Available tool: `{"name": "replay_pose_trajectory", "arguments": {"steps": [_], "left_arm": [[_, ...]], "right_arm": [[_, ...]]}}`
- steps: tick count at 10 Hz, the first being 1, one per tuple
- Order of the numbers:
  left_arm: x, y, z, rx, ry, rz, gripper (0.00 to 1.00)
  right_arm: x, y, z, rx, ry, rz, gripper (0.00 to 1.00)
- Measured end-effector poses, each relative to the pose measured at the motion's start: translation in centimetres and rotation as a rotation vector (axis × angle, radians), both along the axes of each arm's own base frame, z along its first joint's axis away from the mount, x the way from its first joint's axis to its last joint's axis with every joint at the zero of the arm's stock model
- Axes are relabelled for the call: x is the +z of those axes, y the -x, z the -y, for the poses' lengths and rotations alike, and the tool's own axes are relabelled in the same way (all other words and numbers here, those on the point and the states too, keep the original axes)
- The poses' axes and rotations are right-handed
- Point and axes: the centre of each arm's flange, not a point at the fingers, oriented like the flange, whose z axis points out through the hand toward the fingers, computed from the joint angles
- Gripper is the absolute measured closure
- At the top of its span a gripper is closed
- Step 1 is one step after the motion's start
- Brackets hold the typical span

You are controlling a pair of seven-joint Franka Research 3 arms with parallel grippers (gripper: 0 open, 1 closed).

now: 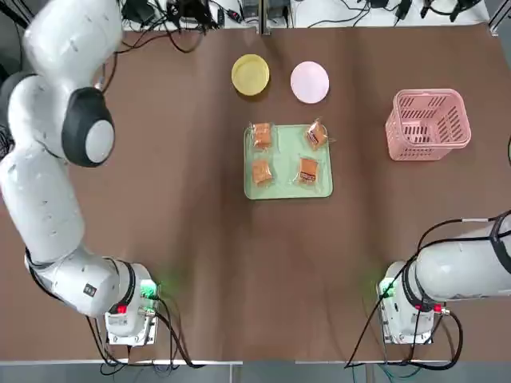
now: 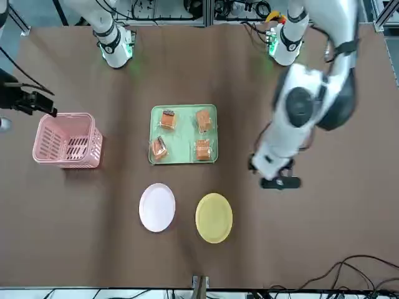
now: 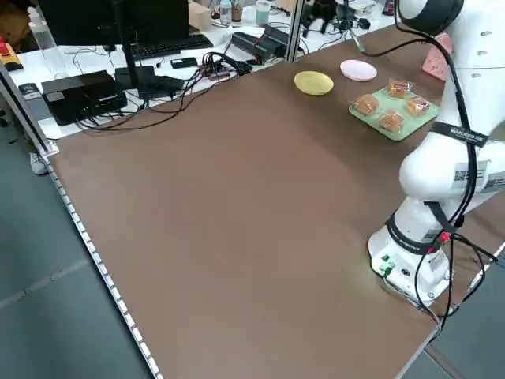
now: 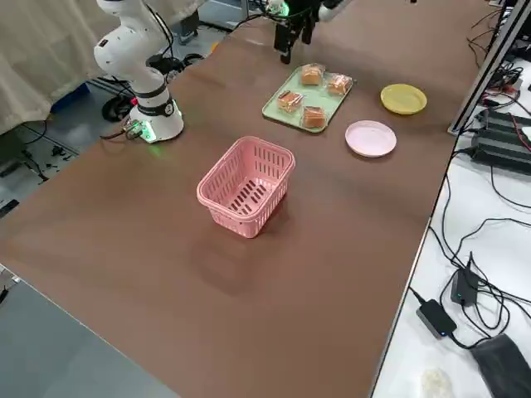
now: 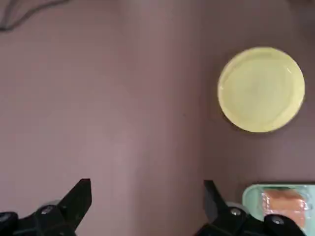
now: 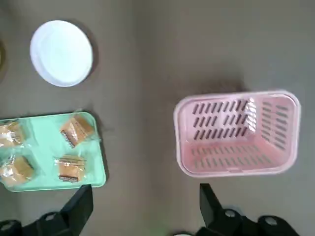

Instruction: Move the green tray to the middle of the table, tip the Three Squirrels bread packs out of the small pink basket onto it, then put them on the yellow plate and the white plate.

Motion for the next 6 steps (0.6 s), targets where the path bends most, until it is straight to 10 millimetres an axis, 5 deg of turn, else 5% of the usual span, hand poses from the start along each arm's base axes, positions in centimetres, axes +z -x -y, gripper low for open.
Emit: {"name": "replay_pose_trajectory", "arguments": {"steps": [2, 6], "left_arm": [[3.7, 0.2, -4.3, 0.002, 0.003, 0.013, 0.00], [7.8, 1.7, -10.6, -0.024, 0.024, 0.015, 0.00]], "right_arm": [[-0.7, -0.3, -4.1, 0.063, -0.001, 0.024, 0.06], [-8.5, -0.8, -10.0, 0.077, 0.008, 0.014, 0.07]]}}
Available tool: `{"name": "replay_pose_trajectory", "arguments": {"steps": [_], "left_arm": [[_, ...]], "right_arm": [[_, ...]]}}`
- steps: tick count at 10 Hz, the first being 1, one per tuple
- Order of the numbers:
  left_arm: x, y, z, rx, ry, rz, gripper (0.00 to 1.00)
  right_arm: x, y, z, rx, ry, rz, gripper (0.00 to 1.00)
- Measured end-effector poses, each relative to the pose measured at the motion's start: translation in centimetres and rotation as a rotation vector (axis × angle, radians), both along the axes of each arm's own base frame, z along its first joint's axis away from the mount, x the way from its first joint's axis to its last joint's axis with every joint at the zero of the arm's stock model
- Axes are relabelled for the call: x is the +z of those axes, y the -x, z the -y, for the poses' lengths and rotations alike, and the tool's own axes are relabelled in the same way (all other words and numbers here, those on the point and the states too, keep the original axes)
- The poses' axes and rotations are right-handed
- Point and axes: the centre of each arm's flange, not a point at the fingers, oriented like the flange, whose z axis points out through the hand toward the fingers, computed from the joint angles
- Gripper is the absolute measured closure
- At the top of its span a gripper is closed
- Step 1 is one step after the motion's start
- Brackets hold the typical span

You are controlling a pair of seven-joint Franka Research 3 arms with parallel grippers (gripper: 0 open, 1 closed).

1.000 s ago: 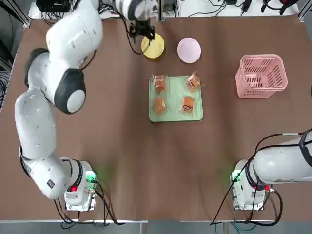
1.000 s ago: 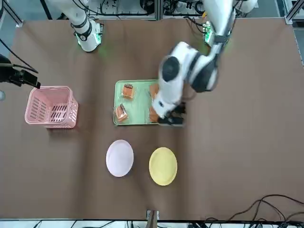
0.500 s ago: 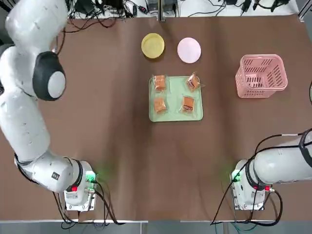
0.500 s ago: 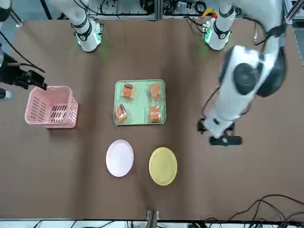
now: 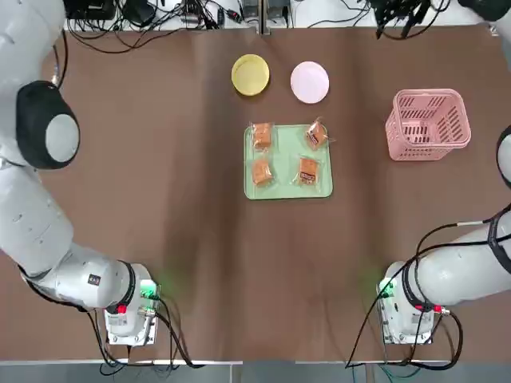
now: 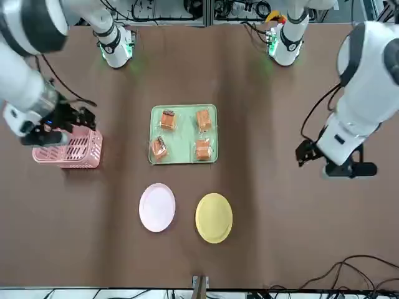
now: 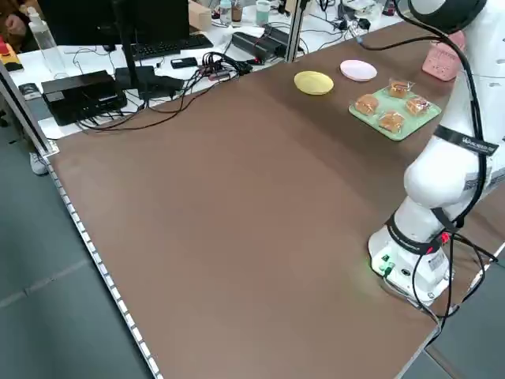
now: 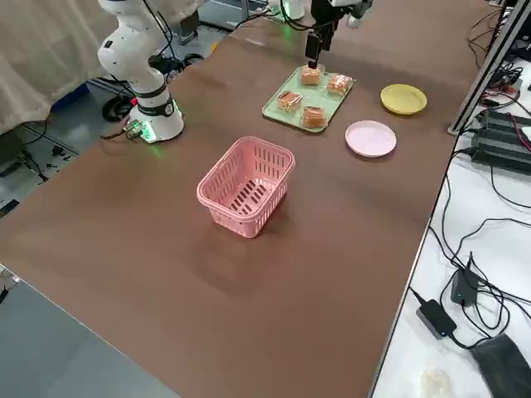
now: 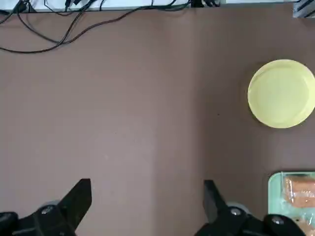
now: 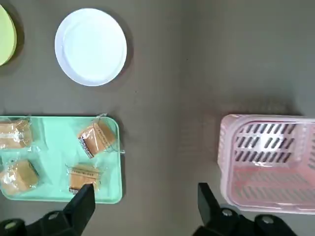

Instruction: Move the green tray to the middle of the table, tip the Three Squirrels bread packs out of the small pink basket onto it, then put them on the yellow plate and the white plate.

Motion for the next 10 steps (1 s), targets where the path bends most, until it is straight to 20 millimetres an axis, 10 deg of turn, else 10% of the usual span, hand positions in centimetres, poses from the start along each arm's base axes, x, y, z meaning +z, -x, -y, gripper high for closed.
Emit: {"name": "replay_pose_trajectory", "arguments": {"steps": [5, 7, 10], "left_arm": [[-3.1, 5.1, 1.3, -0.155, 0.001, 0.050, 0.00], [-5.1, 6.3, 3.7, -0.185, 0.002, 0.022, 0.00], [-10.6, 7.0, 11.1, -0.149, 0.041, -0.009, 0.00]], "right_arm": [[-11.2, 5.0, -11.8, -0.126, 0.021, 0.017, 0.08], [-17.0, 9.0, -16.5, -0.192, 0.026, 0.031, 0.08], [-23.1, 11.5, -18.4, -0.233, 0.032, 0.041, 0.08]]}}
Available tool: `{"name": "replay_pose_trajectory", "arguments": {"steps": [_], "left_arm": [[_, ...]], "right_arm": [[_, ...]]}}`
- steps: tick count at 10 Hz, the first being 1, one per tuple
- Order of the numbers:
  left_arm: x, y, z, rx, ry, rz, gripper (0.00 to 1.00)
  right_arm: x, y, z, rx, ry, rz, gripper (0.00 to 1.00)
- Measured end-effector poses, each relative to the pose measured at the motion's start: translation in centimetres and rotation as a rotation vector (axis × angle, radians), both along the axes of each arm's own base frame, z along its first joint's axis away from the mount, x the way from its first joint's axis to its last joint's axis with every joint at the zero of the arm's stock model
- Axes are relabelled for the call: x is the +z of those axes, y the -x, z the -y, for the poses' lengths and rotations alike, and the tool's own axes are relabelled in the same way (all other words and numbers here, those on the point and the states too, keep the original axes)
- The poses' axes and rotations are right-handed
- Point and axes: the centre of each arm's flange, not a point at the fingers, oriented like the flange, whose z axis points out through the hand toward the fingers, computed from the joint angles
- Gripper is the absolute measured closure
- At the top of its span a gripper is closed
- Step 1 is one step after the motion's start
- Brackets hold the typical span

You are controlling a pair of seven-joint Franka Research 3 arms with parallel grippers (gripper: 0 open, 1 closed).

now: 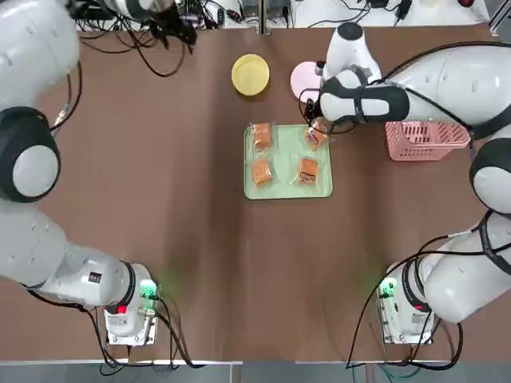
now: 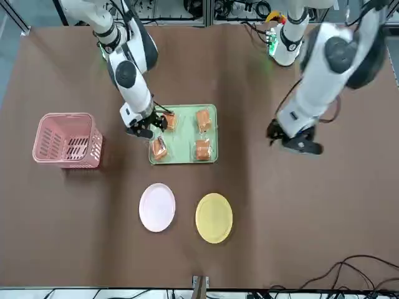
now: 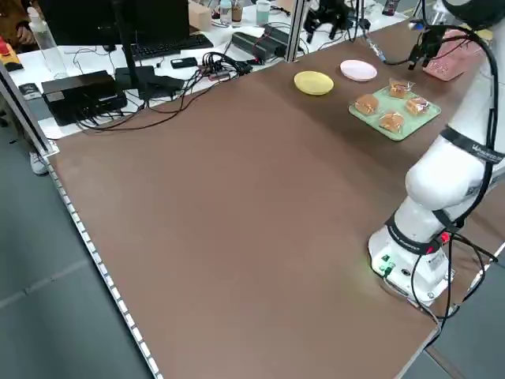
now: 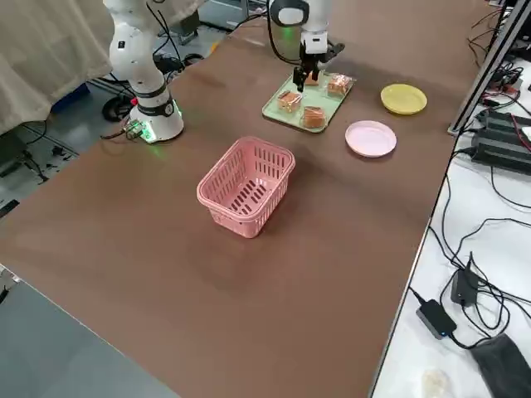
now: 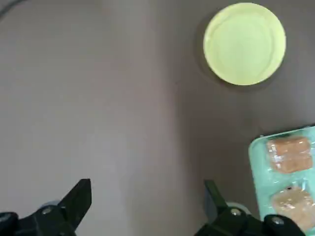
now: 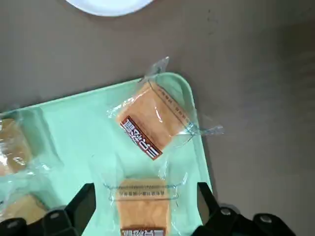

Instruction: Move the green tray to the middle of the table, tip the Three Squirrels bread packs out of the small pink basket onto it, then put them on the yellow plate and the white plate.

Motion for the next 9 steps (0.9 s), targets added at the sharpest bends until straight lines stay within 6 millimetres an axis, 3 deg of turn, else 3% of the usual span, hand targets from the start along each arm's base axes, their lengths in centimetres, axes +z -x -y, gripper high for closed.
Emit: {"name": "replay_pose_trajectory", "arguments": {"steps": [3, 5, 7, 9], "left_arm": [[-7.3, 2.2, 11.6, 0.048, 0.036, -0.064, 0.00], [-11.8, 2.9, 17.8, 0.128, 0.078, -0.061, 0.00], [-16.7, 3.4, 20.6, 0.170, 0.032, -0.047, 0.00], [-20.9, 3.3, 22.0, 0.212, 0.042, -0.037, 0.00]], "right_arm": [[-3.0, 1.8, -1.0, -0.014, 0.011, -0.006, 0.08], [-4.1, 2.5, -1.3, -0.008, 0.009, 0.001, 0.08], [-5.7, 4.0, -1.6, -0.001, 0.011, 0.003, 0.08], [-7.2, 5.6, -3.0, -0.014, 0.003, 0.020, 0.08]]}}
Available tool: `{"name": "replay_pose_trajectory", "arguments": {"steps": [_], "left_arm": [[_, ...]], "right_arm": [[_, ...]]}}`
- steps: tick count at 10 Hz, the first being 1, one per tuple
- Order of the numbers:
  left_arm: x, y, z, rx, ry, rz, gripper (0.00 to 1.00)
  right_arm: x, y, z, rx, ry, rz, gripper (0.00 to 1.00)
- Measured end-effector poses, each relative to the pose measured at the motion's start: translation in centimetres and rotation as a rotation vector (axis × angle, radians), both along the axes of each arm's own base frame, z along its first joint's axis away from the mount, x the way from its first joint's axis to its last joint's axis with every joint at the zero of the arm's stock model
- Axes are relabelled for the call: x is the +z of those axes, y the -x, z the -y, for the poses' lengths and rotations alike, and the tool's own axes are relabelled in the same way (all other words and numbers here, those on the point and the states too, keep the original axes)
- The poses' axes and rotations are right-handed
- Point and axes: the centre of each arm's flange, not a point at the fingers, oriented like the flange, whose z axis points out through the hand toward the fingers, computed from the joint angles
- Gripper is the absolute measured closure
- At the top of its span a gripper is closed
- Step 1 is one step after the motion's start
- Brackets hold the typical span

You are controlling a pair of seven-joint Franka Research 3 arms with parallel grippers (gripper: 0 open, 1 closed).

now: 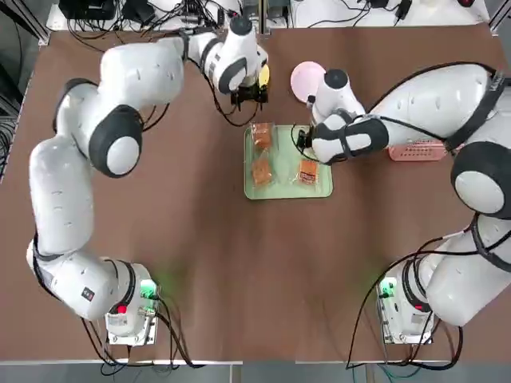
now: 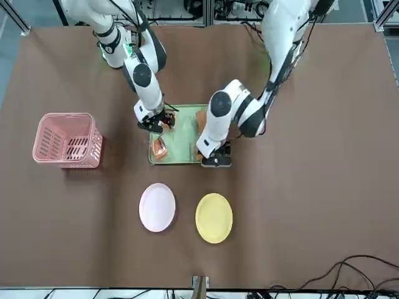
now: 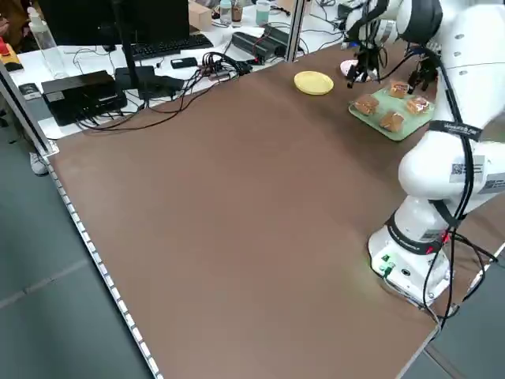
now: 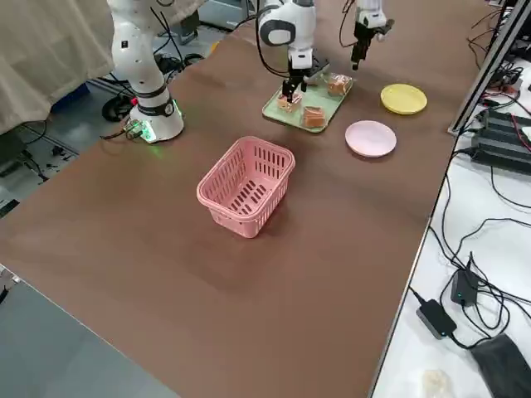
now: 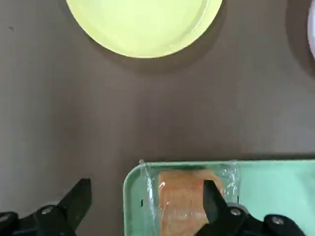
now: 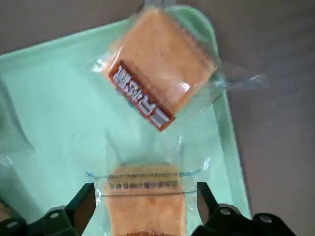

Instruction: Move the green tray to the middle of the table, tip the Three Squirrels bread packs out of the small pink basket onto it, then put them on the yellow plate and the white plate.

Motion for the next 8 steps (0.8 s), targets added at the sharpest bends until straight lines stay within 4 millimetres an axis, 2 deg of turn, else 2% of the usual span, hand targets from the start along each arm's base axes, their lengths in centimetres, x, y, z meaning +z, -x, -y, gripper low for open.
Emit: {"name": "replay_pose_trajectory", "arguments": {"steps": [2, 3, 6, 8], "left_arm": [[-1.8, -0.4, 1.4, 0.028, 0.017, 0.006, 0.00], [-2.2, 0.1, 2.3, 0.019, 0.008, 0.015, 0.00], [-3.4, 3.0, 5.4, -0.012, -0.019, 0.026, 0.00], [-3.7, 3.4, 5.7, -0.014, -0.026, 0.021, 0.00]], "right_arm": [[-1.8, 1.7, -0.8, 0.002, -0.013, 0.023, 0.07], [-2.2, 2.1, -0.7, 0.005, -0.011, 0.023, 0.07], [-2.5, 2.3, -0.4, 0.003, -0.004, 0.016, 0.07], [-2.7, 2.5, -0.2, 0.002, 0.000, 0.011, 0.07]]}}
